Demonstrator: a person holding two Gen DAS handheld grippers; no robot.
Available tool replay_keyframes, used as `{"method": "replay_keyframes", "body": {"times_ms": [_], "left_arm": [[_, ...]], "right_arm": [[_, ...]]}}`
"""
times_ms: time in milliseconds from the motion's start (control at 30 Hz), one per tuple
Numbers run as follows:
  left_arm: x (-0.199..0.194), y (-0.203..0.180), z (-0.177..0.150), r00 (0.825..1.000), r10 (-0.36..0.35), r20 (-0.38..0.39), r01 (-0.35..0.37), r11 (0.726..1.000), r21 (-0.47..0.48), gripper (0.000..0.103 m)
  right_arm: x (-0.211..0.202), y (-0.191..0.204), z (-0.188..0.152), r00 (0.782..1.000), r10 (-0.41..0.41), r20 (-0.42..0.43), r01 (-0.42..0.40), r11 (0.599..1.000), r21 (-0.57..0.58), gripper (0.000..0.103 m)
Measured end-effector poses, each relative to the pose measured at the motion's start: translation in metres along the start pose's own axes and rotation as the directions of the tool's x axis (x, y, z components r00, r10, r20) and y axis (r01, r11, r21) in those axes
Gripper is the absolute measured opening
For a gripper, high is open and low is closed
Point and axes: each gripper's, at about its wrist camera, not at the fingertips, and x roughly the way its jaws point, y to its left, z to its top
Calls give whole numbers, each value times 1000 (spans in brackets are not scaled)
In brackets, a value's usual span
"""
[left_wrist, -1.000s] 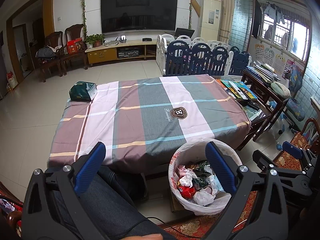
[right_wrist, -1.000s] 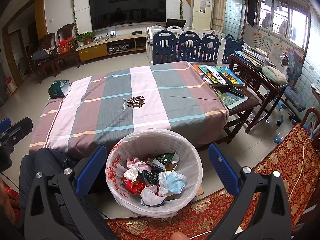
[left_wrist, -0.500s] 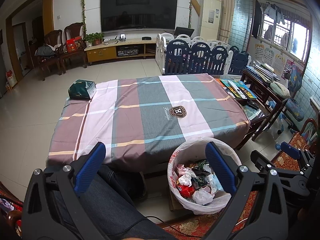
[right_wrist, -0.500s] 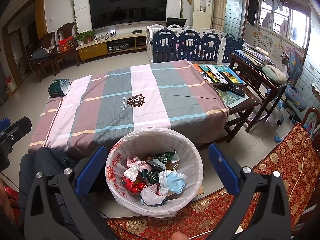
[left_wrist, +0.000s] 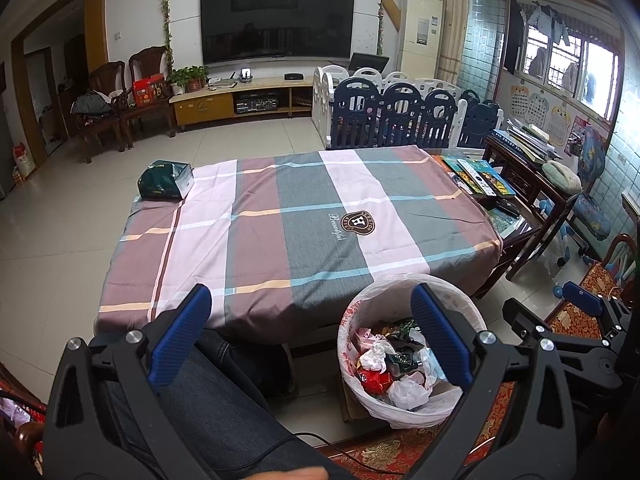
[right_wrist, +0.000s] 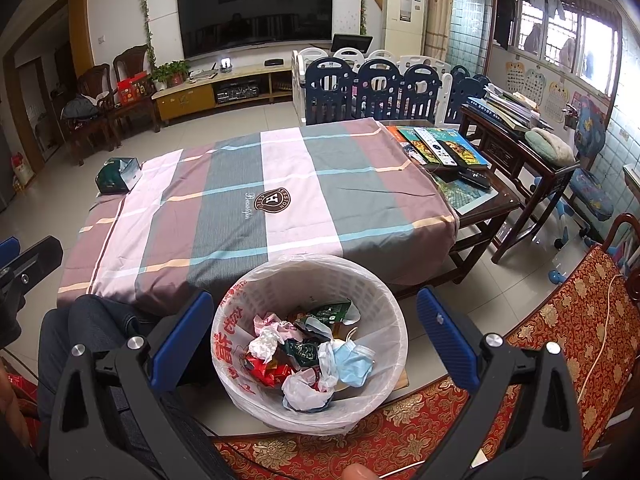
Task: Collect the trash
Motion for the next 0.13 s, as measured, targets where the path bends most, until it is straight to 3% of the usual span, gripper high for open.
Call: {"method": "replay_keyframes", "body": {"times_ms": [133], "left_arm": [[5,3,1,1000,9,-15,-9,1000,-11,99]], "right_arm": [[2,1,-3,1000,1,-3,-1,1000,4,99]]}}
